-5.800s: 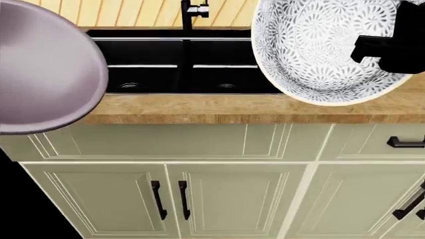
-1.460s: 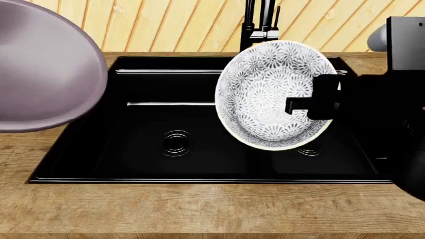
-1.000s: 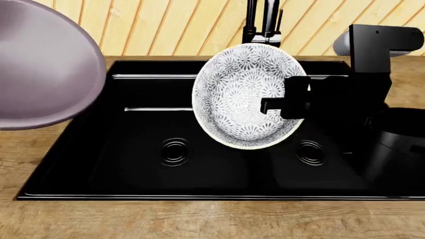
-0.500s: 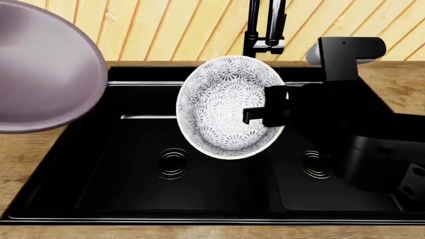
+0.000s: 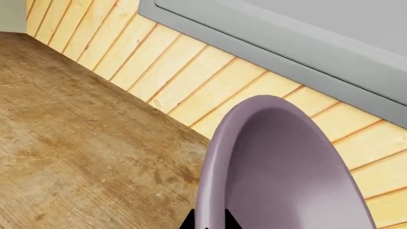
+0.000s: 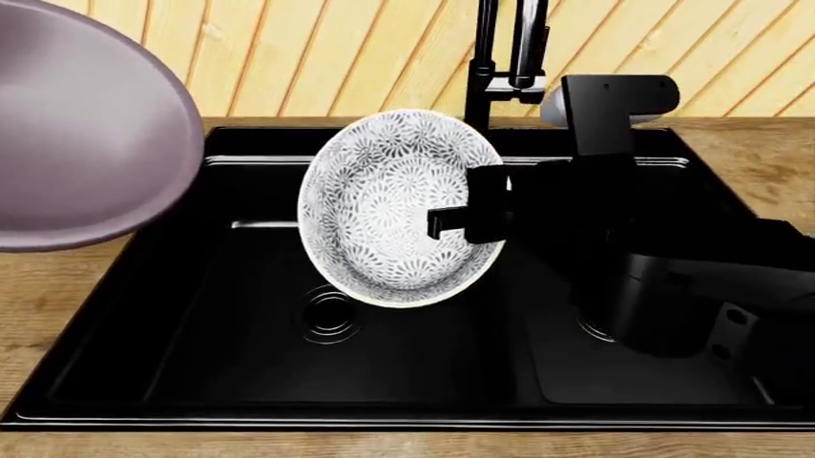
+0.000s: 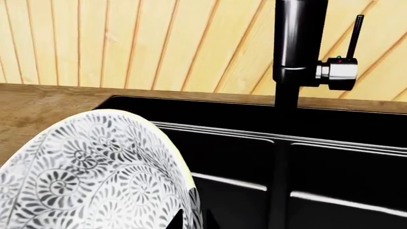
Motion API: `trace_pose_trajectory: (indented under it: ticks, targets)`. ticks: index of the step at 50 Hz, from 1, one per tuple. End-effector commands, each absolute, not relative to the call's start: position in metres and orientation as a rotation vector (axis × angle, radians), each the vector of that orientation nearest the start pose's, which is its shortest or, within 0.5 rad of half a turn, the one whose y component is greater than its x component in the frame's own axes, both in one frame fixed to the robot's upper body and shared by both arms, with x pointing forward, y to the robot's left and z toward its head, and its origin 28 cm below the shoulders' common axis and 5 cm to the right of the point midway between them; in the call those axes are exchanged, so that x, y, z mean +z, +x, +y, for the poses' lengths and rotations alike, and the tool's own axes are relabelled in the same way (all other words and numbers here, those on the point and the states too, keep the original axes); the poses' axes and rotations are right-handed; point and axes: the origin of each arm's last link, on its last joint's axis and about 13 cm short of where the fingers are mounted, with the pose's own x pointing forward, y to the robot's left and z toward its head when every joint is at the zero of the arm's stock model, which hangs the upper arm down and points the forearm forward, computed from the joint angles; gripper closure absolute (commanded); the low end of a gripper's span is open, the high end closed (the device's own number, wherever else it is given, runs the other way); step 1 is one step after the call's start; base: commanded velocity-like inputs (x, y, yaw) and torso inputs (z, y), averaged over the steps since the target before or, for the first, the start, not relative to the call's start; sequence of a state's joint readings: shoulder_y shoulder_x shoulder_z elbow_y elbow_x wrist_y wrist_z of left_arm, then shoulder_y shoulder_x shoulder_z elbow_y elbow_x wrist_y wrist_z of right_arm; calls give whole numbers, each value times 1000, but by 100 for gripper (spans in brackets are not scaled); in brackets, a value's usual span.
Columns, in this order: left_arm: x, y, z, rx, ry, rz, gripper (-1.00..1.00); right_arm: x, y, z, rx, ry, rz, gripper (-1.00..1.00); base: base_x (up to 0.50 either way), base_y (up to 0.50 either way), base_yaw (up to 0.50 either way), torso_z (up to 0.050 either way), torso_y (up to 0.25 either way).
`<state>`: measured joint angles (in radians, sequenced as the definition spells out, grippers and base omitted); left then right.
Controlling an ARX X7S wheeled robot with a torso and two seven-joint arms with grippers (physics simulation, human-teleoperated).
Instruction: Stack the bowls in the sink.
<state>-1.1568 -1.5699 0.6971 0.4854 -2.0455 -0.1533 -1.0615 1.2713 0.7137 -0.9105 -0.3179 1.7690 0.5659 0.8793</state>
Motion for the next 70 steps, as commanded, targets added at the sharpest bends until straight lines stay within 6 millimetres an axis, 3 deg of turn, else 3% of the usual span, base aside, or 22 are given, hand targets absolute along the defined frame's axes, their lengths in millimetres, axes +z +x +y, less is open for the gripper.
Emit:
trace_pose_trajectory:
  ticks: [1,19,43,70]
  targets:
    - [361,167,341,436,-381,-158,100,277,261,-73,371,110,189,100,0,0,0,0,0]
    - [361,167,341,439,-382,-158,100,280,264,-61,419,124,173,100,0,0,0,0,2]
    - [363,166,341,439,-384,-159,100,281,267,-59,415,125,176,100,241,0,0,0,2]
    - [361,167,340,437,-383,-158,100,279,265,-59,411,105,179,100,4,0,0,0,2]
